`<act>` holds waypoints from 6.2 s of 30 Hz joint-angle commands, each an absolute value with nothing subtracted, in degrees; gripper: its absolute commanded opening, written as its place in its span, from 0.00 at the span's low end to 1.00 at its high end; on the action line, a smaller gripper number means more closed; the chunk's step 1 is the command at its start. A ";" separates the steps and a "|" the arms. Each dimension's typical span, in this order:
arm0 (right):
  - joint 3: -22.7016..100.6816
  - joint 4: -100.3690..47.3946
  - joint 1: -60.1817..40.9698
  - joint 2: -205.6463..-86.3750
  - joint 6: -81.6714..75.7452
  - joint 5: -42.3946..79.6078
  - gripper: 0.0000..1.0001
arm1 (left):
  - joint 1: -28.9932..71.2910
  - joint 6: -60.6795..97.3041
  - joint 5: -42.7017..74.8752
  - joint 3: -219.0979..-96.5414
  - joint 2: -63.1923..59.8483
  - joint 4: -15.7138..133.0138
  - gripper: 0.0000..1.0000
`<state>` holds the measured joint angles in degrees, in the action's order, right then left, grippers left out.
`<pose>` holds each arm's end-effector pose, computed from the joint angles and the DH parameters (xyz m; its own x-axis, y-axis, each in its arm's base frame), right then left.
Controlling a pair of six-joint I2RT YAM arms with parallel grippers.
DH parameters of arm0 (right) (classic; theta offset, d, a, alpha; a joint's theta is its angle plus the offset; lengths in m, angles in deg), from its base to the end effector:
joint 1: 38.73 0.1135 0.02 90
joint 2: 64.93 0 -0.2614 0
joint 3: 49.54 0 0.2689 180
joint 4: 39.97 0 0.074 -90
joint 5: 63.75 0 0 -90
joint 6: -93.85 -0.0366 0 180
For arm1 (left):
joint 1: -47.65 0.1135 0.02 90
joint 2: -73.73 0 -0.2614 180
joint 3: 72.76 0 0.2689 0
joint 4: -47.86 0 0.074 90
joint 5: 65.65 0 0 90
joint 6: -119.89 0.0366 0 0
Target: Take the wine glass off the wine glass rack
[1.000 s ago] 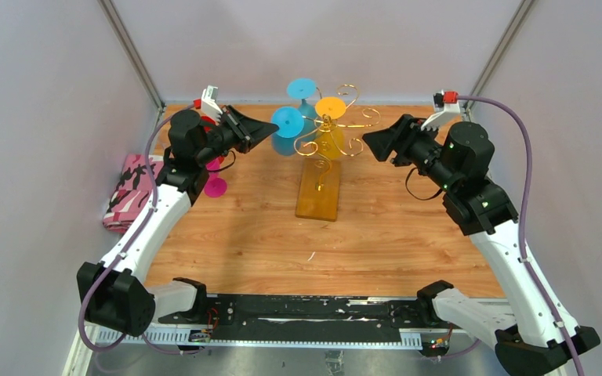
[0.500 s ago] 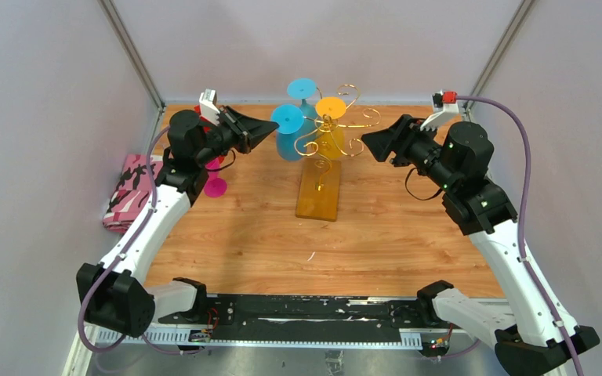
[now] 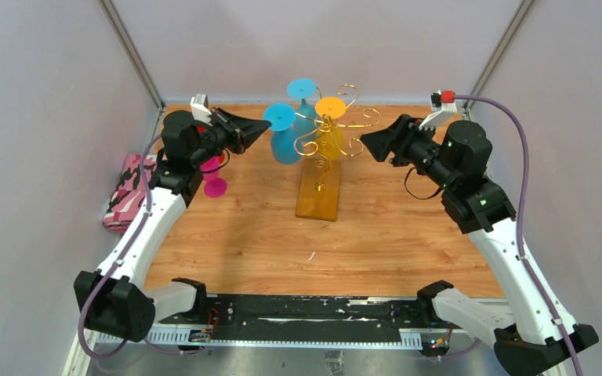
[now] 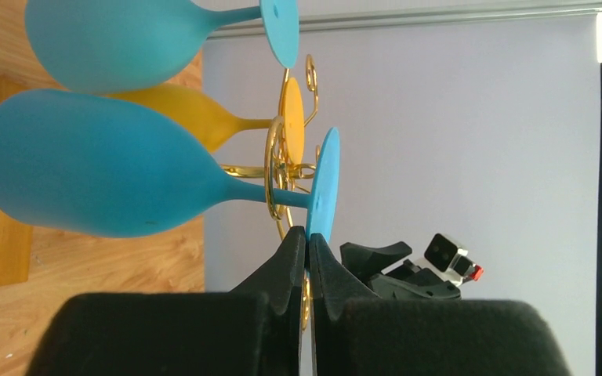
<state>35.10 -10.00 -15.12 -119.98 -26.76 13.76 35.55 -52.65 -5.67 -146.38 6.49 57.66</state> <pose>0.1927 0.0929 0.4598 -0.3052 0.4091 -0.8599 -0.5040 0.6968 0.5104 0.2813 -0.0790 0.3781 -0.6717 -0.7340 -0.1000 0.0291 0.1087 -0.9936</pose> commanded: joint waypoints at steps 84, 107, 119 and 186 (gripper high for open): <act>31.57 -18.22 -17.73 -115.05 -20.43 -2.04 0.70 | 29.02 -20.43 -1.09 -168.98 19.40 59.15 0.00; 40.77 -43.02 -18.61 -118.00 -17.61 -27.05 0.73 | 27.58 -65.22 -39.66 -161.11 8.60 -29.19 0.00; 50.29 -49.78 -18.61 -124.53 -23.43 -33.18 0.72 | 25.72 -62.05 -41.31 -156.89 7.54 -29.23 0.00; 77.70 10.74 -18.64 -132.12 2.16 38.96 0.00 | 26.49 7.39 26.78 -207.16 -19.26 100.11 0.00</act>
<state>71.08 -1.50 -18.77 -123.15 -6.43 11.72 30.24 -9.29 -6.79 -196.56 -14.99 62.67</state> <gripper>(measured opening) 0.023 0.009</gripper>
